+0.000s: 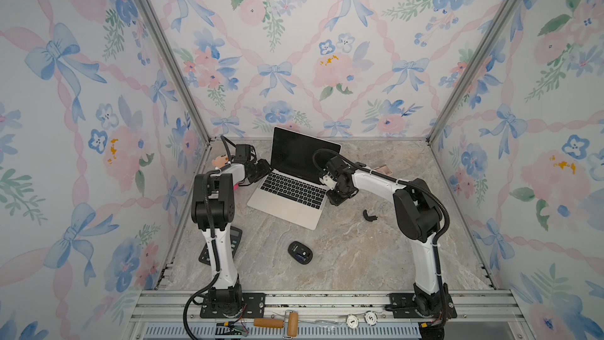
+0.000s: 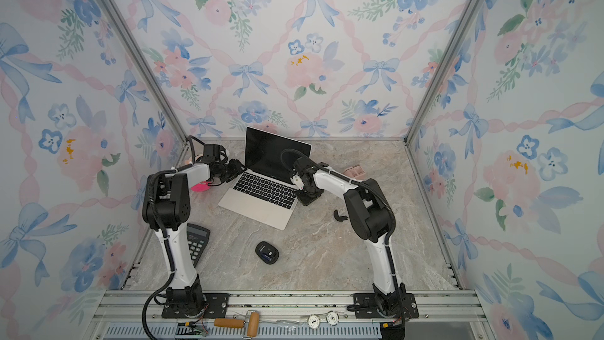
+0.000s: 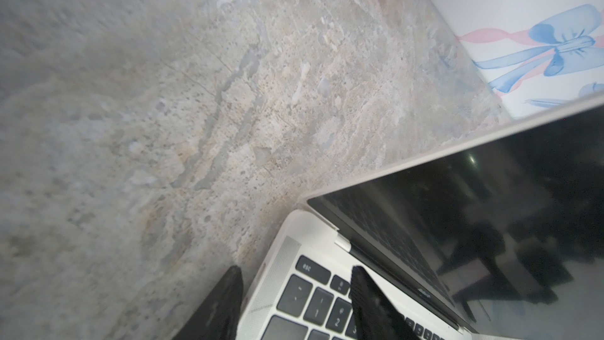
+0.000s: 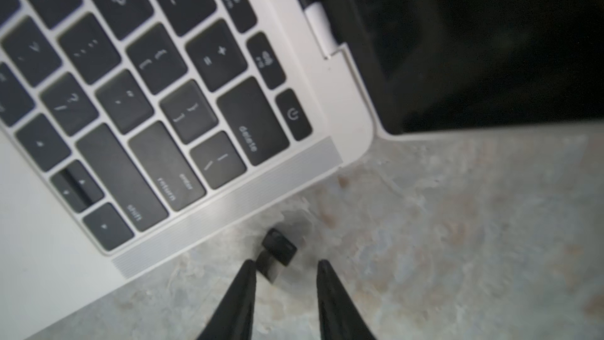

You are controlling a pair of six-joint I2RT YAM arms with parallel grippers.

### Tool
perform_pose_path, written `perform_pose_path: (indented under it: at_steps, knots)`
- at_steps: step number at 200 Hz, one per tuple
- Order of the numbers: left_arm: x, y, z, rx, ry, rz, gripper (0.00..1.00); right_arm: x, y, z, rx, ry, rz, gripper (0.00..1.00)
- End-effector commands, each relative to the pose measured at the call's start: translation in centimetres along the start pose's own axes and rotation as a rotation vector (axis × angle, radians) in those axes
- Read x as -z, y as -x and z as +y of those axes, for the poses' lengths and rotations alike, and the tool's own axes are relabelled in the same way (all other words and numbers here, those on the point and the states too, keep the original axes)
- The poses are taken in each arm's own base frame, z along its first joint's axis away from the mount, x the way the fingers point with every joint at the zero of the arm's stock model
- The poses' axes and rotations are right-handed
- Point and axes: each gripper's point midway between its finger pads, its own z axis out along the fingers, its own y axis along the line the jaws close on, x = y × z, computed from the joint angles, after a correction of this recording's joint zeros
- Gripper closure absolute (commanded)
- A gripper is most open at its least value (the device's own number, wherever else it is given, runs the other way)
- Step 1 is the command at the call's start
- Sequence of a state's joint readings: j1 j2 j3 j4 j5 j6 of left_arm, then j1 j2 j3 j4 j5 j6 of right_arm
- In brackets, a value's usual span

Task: Insert the wireless mouse receiver into the laptop
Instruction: Move the USB plug to the center of the board.

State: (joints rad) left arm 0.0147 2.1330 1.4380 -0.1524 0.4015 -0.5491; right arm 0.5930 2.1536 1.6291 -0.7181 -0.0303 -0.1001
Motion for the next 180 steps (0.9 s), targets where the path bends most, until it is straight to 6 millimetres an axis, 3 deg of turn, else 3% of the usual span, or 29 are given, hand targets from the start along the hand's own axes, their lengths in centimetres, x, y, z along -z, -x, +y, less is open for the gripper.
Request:
perform_pose_path:
  at_steps: [1,37,103,139,180]
  knots:
    - [0.0,-1.5,0.9,0.011,0.011,0.049,0.43,-0.7,0.4,0.2,-0.027,-0.006,0.003,0.65]
    - [0.6,-1.6,1.0,0.008,0.015,0.050,0.43,-1.5,0.3,-0.1,-0.036,-0.024,0.015,0.67]
    - [1.7,-2.0,0.8,0.005,0.008,0.048,0.43,-1.5,-2.1,0.3,-0.059,-0.024,0.065,0.84]
    - [2.7,-3.0,0.3,0.010,-0.014,0.069,0.43,-0.4,-4.5,1.5,-0.136,0.016,0.091,0.84]
    - [4.7,-4.6,-1.1,-0.020,-0.023,0.069,0.43,0.0,-10.0,3.5,-0.293,-0.029,0.168,0.81]
